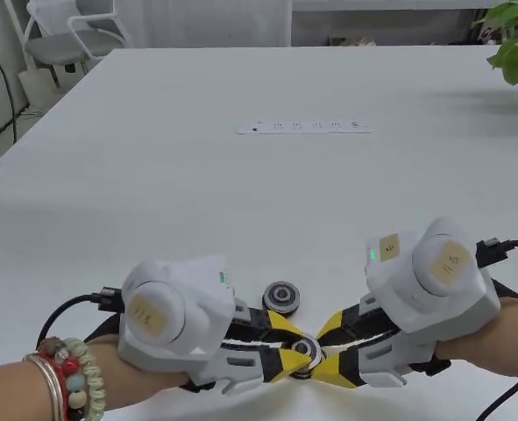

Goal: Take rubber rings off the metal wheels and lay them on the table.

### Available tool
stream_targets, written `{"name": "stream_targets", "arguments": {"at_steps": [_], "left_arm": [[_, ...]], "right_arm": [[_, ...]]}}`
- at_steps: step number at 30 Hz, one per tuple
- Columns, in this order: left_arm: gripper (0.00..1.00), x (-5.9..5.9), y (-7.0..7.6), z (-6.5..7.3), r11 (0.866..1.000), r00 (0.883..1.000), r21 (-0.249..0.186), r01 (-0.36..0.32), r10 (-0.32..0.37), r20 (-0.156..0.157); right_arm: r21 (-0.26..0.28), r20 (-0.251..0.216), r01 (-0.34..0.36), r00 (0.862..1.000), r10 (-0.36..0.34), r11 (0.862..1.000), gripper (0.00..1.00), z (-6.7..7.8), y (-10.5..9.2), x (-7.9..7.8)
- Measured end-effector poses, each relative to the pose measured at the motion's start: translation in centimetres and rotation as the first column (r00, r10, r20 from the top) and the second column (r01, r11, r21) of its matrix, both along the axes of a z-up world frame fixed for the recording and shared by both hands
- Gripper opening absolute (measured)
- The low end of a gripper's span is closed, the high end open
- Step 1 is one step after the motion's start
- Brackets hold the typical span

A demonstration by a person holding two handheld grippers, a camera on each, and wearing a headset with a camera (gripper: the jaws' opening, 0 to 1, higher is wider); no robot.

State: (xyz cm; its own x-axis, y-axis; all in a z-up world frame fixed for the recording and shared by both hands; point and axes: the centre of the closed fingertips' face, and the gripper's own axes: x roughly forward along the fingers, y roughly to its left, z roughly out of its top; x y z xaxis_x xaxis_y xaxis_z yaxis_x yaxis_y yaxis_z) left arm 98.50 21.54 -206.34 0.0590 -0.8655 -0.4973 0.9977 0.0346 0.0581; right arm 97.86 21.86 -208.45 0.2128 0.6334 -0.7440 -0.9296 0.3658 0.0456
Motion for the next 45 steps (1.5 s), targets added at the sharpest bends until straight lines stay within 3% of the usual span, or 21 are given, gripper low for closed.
{"name": "stream_targets", "arguments": {"at_steps": [4,8,19,24,27,30,35,37,40,45], "left_arm": [[0.09,0.0,0.0,0.0,1.0,1.0,0.001,0.0,0.0,0.001],[0.09,0.0,0.0,0.0,1.0,1.0,0.001,-0.001,0.001,0.001],[0.09,0.0,0.0,0.0,1.0,1.0,0.0,-0.001,0.001,0.001],[0.09,0.0,0.1,0.0,1.0,1.0,0.0,-0.001,0.001,0.001],[0.09,0.0,0.1,0.0,1.0,1.0,0.001,0.0,0.0,0.001],[0.09,0.0,0.1,0.0,1.0,1.0,0.001,0.0,0.0,0.002],[0.09,0.0,0.0,0.0,1.0,1.0,0.002,0.001,-0.001,0.003],[0.09,0.0,0.0,0.0,1.0,1.0,0.002,0.001,-0.001,0.003],[0.09,0.0,0.0,0.0,1.0,1.0,0.002,0.001,-0.001,0.003],[0.09,0.0,0.0,0.0,1.0,1.0,0.002,0.002,-0.002,0.003]], "right_arm": [[-0.003,-0.006,0.001,1.0,-0.001,1.0,0.16,0.0,-0.1,0.0],[0.018,-0.06,0.039,0.998,-0.038,0.999,0.12,0.0,-0.4,-0.1],[0.027,-0.081,0.061,0.995,-0.058,0.998,0.09,0.0,-0.5,-0.2],[0.027,-0.07,0.055,0.996,-0.053,0.998,0.09,0.0,-0.5,-0.2],[0.037,-0.07,0.05,0.996,-0.047,0.998,0.17,0.1,-0.1,-0.3],[0.033,-0.027,0.031,0.999,-0.03,0.999,0.2,0.2,0.2,0.0],[0.019,0.006,0.0,1.0,0.0,1.0,0.25,-0.2,0.7,-0.1],[0.008,0.027,-0.01,1.0,0.009,1.0,0.24,-0.2,0.6,0.0],[0.031,0.021,0.002,1.0,-0.002,1.0,0.23,0.2,0.6,0.2],[0.023,0.014,-0.002,1.0,0.002,1.0,0.2,0.2,0.3,0.1]]}}
